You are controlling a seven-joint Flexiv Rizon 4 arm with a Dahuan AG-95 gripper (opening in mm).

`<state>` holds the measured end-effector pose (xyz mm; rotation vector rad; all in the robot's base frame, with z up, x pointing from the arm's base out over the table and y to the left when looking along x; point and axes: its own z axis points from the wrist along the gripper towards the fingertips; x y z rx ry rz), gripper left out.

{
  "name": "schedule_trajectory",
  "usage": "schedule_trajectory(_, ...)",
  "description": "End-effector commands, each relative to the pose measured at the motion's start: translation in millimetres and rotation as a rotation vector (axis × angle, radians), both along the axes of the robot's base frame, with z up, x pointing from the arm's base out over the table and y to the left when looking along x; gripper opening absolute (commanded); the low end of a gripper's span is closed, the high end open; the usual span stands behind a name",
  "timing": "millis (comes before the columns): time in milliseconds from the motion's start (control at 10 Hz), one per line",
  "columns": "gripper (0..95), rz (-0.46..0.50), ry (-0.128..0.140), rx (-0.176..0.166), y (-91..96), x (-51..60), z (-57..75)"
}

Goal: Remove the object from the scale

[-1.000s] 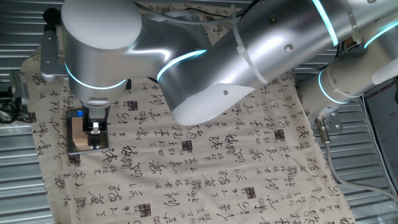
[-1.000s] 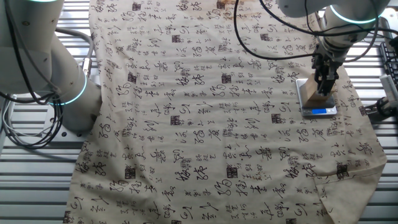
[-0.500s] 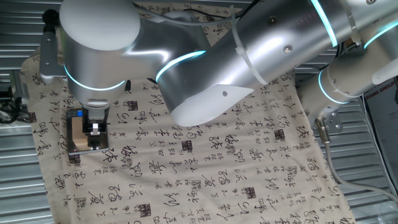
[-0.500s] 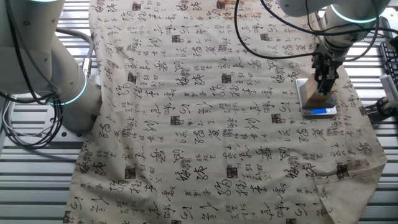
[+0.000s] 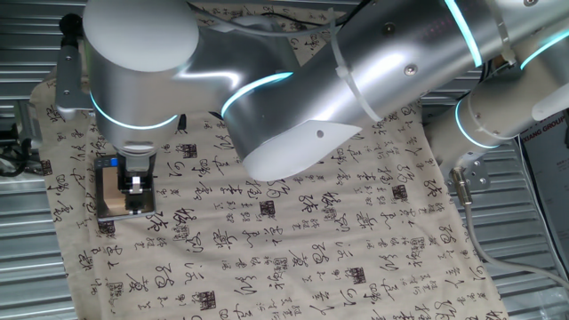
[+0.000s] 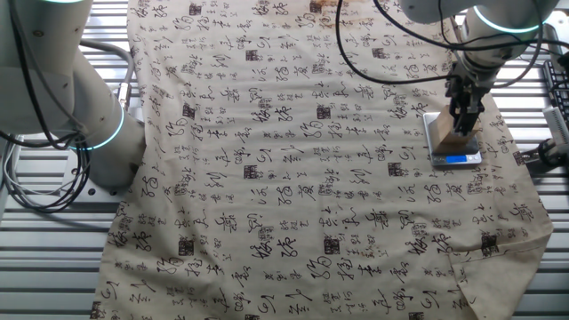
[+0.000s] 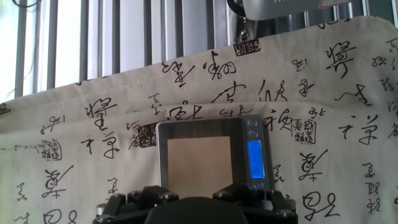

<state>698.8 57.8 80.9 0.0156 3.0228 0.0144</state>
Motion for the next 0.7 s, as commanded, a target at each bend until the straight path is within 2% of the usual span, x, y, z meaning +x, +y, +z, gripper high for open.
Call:
schedule_trajectory(100,76.0,0.001,0.000,0.003,0.2,-0.5,0.4)
schedule_trajectory(700,76.0,0.022,0.000,0.006,0.2,-0.5,0.4)
